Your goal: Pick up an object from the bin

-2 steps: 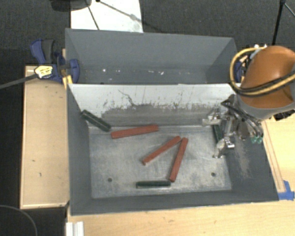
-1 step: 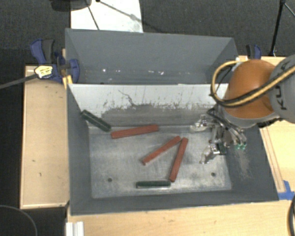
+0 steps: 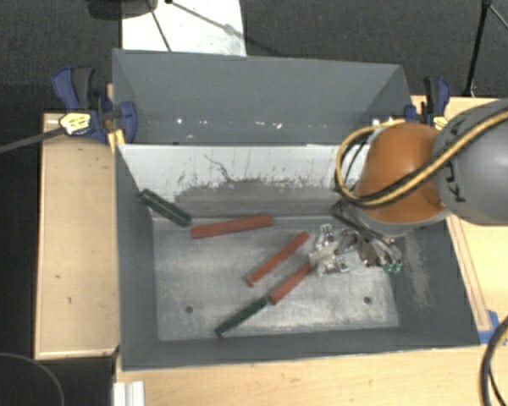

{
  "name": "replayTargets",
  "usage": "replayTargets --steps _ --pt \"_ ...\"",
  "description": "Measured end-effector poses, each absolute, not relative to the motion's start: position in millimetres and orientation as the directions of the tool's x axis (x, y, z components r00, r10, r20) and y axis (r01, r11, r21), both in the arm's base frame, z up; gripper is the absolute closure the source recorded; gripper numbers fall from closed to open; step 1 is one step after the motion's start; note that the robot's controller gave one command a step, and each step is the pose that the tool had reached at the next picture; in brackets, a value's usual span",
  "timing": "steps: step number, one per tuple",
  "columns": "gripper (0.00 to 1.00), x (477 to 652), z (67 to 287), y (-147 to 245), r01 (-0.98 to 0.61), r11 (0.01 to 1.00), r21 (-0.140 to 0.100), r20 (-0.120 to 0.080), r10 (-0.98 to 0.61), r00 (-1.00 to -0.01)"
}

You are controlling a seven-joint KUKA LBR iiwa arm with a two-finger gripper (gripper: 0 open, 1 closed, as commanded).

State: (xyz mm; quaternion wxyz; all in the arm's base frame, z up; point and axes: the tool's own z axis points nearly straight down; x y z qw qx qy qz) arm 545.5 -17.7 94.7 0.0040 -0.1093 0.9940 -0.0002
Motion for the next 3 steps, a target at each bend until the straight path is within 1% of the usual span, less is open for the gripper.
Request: replayTargets --steps 1,2,3 --pt "0.0 544.2 93 -18 -0.219 0.976 -0.001 -0.003 -0.219 -0.976" --pt "0.0 544.3 94 -18 -0.22 0.975 -0.001 -0.004 -0.22 -0.975" --pt "1.0 572.6 79 39 -0.49 0.871 -0.011 -0.024 -0.491 -0.871"
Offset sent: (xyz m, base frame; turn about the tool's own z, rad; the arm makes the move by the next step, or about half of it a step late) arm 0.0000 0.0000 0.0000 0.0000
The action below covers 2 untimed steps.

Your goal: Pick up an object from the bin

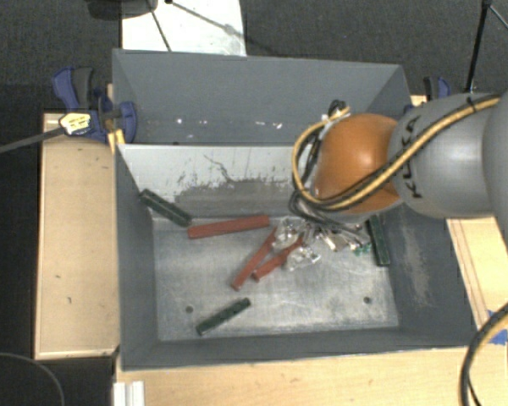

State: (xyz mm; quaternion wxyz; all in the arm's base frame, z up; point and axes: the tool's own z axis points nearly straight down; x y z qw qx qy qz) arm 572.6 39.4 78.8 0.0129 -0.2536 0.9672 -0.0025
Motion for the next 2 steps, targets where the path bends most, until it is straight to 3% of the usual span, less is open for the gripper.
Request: replayTargets --steps 1,2 --pt "1.0 572.6 79 39 -0.49 0.872 -0.011 -0.024 -0.49 -0.871" --pt "1.0 582.9 277 50 -0.632 0.775 0.0 -0.002 -0.632 -0.775"
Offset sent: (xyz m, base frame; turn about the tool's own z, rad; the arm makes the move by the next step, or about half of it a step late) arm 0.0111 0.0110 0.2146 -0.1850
